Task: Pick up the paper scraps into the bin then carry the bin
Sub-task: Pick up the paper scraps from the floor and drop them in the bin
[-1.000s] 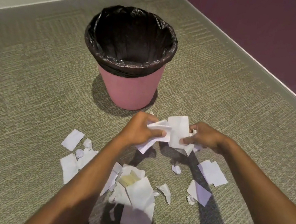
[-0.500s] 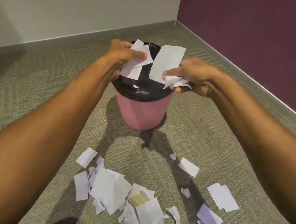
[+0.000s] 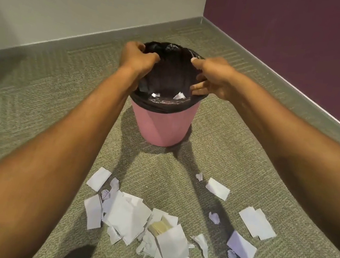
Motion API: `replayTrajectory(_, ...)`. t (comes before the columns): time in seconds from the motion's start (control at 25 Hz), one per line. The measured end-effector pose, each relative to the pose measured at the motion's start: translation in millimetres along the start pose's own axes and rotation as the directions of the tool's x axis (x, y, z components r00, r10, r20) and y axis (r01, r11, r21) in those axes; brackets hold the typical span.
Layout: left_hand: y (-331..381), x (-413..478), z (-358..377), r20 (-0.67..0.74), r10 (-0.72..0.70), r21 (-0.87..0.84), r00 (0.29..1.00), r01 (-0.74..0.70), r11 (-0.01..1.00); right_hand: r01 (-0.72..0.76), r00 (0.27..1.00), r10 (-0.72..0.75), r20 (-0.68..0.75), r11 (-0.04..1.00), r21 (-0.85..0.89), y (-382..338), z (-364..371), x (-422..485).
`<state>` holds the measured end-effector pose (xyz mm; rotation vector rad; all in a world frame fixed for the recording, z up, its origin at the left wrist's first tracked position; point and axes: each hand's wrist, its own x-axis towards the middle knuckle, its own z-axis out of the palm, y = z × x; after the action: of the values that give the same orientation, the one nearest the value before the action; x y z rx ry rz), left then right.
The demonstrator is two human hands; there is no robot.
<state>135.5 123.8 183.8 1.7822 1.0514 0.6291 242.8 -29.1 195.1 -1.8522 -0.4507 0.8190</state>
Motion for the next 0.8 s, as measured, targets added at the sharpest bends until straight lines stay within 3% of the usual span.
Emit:
replayTrajectory(0.12, -11, -42, 14, -0.253, 0.330, -0.013, 0.909, -0.344, 0.939, 0.127, 0.988, -0.131, -0.078, 0.990, -0.059, 30, -37, -28)
replayTrajectory(0.16, -21, -60, 23, -0.263, 0.432, -0.020, 0.863, -0.453, 0.891, 0.136, 0.986, -0.142, -0.082, 0.987, -0.084, 46, -48, -39)
replayTrajectory(0.24, -46, -99, 59, -0.103, 0.522, -0.051, 0.846, -0.529, 0.847, 0.083, 0.989, -0.107, -0.106, 0.976, -0.203, 93, -76, -65)
replayTrajectory(0.32, -81, -135, 101, 0.243, 0.469, -0.027, 0.849, -0.477, 0.878, -0.032, 0.997, 0.005, -0.080, 0.938, -0.345, 154, -98, -88)
replayTrajectory(0.4, -117, -165, 141, 0.618, 0.340, 0.114, 0.708, -0.510, 0.853, -0.185, 0.982, 0.181, -0.056, 0.850, -0.493, 217, -112, -110)
replayTrajectory(0.48, -151, -180, 168, 0.821, 0.177, 0.287, 0.542, -0.661, 0.693, -0.282, 0.942, 0.332, -0.047, 0.708, -0.648, 272, -120, -128)
replayTrajectory(0.56, -176, -184, 186, 0.883, 0.027, 0.378, 0.468, -0.744, 0.551, -0.305, 0.910, 0.411, -0.048, 0.589, -0.748, 315, -125, -142)
replayTrajectory(0.64, -192, -182, 202, 0.887, -0.069, 0.426, 0.457, -0.751, 0.504, -0.335, 0.894, 0.441, -0.084, 0.532, -0.778, 347, -127, -150)
replayTrajectory(0.8, -200, -183, 226, 0.783, -0.158, 0.577, 0.602, -0.608, 0.545, -0.360, 0.915, 0.333, -0.226, 0.423, -0.832, 381, -114, -158)
